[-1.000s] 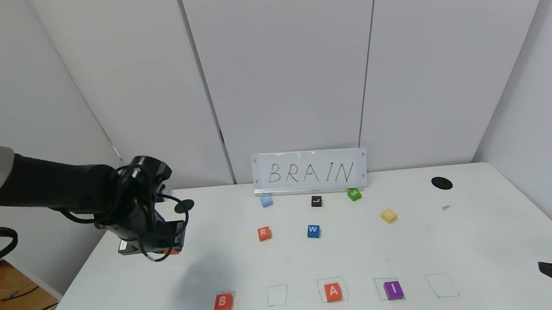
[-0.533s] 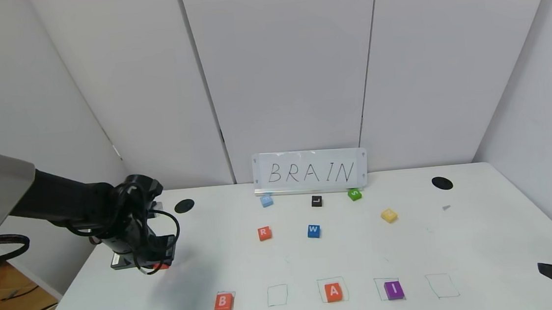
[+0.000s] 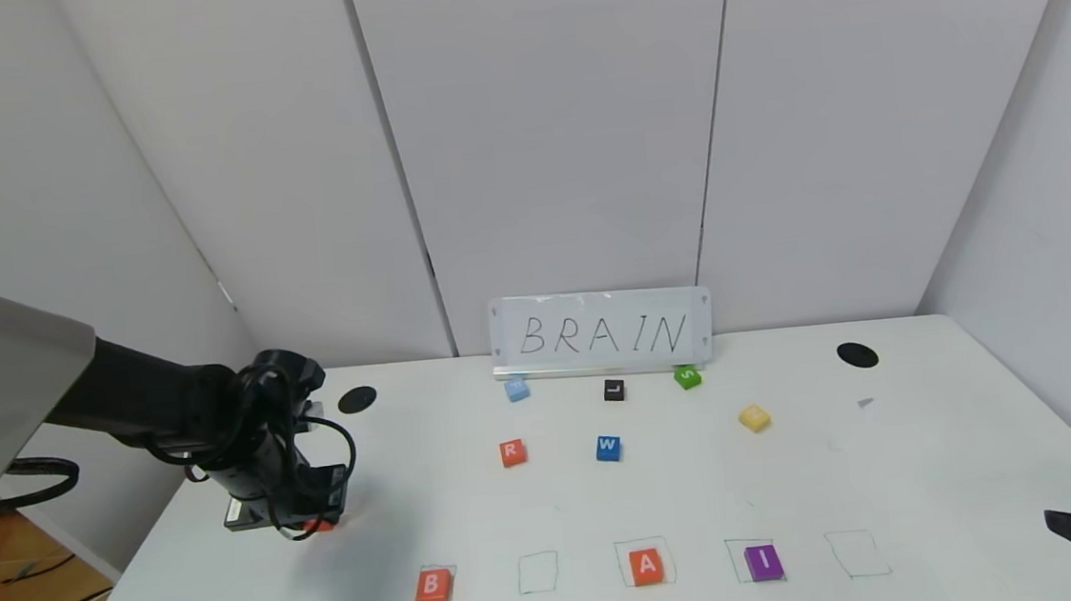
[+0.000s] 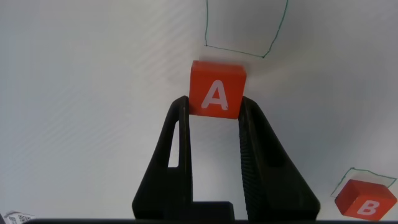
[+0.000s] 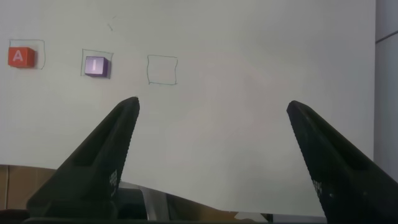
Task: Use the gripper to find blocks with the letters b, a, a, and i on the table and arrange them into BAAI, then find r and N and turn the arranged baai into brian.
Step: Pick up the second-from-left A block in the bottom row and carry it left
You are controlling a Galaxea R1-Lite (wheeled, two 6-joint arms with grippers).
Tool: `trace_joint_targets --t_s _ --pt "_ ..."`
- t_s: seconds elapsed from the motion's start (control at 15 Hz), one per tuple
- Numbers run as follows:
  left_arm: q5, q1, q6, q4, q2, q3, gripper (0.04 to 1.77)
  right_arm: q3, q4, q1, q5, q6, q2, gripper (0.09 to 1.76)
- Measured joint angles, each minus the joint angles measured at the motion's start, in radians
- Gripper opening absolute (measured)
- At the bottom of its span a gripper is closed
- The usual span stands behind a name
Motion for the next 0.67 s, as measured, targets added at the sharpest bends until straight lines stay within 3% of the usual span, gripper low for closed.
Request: trace_joint_targets --t_s 0.33,0.67 --pt "0.000 0.000 0.000 0.000 0.001 0.000 0.50 0.000 0.000 0.000 0.000 0.000 0.000 1.71" --pt "-0.003 -0.013 -0.008 -0.002 0.062 -0.102 0.50 0.003 0.000 0.001 0.001 -0.002 0.000 1.71"
